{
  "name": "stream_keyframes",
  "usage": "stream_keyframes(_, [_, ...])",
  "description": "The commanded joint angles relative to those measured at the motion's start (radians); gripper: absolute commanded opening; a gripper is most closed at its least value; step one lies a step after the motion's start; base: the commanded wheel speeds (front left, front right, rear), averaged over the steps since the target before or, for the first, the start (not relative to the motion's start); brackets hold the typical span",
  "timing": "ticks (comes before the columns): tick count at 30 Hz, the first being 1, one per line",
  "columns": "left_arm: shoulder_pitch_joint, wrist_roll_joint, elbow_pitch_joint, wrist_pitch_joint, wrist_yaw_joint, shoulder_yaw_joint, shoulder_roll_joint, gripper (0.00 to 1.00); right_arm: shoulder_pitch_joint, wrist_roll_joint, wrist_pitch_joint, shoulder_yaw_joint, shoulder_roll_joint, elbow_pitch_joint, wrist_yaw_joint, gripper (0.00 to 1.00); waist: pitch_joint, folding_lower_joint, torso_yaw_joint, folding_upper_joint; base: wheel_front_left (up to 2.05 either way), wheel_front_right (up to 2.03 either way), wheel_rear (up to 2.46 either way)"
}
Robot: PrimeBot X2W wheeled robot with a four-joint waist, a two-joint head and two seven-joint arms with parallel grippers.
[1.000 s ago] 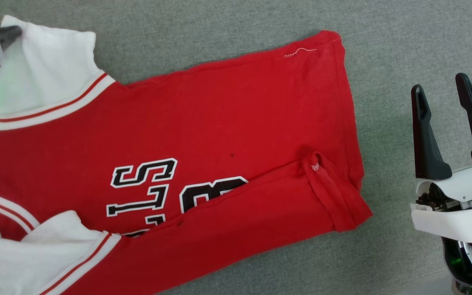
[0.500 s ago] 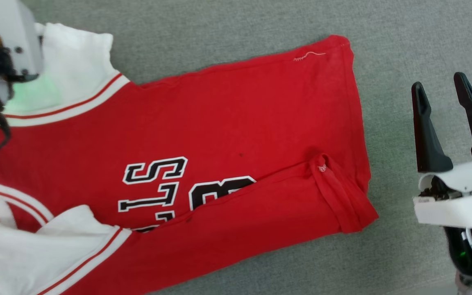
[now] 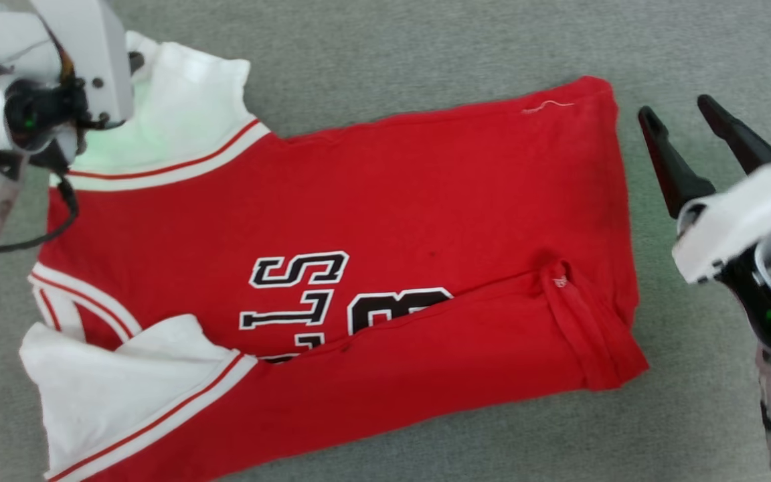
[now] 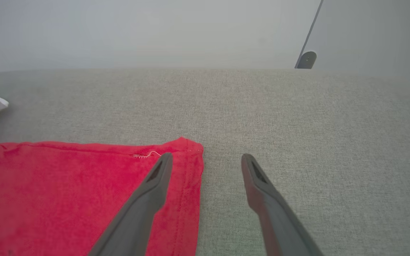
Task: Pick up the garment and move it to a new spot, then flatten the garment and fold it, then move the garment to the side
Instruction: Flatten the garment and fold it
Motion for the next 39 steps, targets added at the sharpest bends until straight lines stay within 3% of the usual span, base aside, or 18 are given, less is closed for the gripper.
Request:
stream_keyframes(1, [-0.013, 0.004, 0.01, -0.003, -0.009, -0.001, -0.01, 0.0, -0.027, -0.003, 0.032, 0.008, -0.006, 0.023, -0.001, 1.0, 0.003, 0.0, 0.015, 0.0, 0.0, 0.0, 0.0])
stream_keyframes(13, [-0.074, 0.012, 0.083, -0.029, -0.053, -0.009, -0.082, 0.0, -0.213, 0.018, 0.305, 0.046, -0.01, 0.261, -0.001, 1.0, 0.041, 0.0, 0.062, 0.0, 0.0, 0.0, 0.0])
stream_keyframes(15, [-0.079, 0.01, 0.096, -0.035, -0.062, -0.009, -0.092, 0.0, -0.23, 0.042, 0.339, 0.066, -0.003, 0.291, -0.001, 0.14, 0.043, 0.0, 0.066, 0.0, 0.0, 0.0, 0.0])
stream_keyframes(16, [-0.08, 0.009, 0.102, -0.039, -0.063, -0.009, -0.096, 0.0, -0.238, 0.046, 0.355, 0.076, -0.005, 0.302, 0.0, 0.0, 0.044, 0.0, 0.068, 0.0, 0.0, 0.0, 0.0])
stream_keyframes(30, [-0.082, -0.009, 0.134, -0.136, -0.132, 0.021, -0.119, 0.0, -0.239, 0.099, 0.365, 0.07, -0.108, 0.293, -0.001, 0.0, -0.026, 0.0, 0.142, 0.0, 0.0, 0.0, 0.0])
stream_keyframes(39, [-0.027, -0.015, 0.059, -0.18, -0.149, 0.028, -0.092, 0.0, -0.152, 0.132, 0.339, 0.047, -0.186, 0.238, -0.001, 0.0, -0.114, 0.0, 0.216, 0.0, 0.0, 0.0, 0.0])
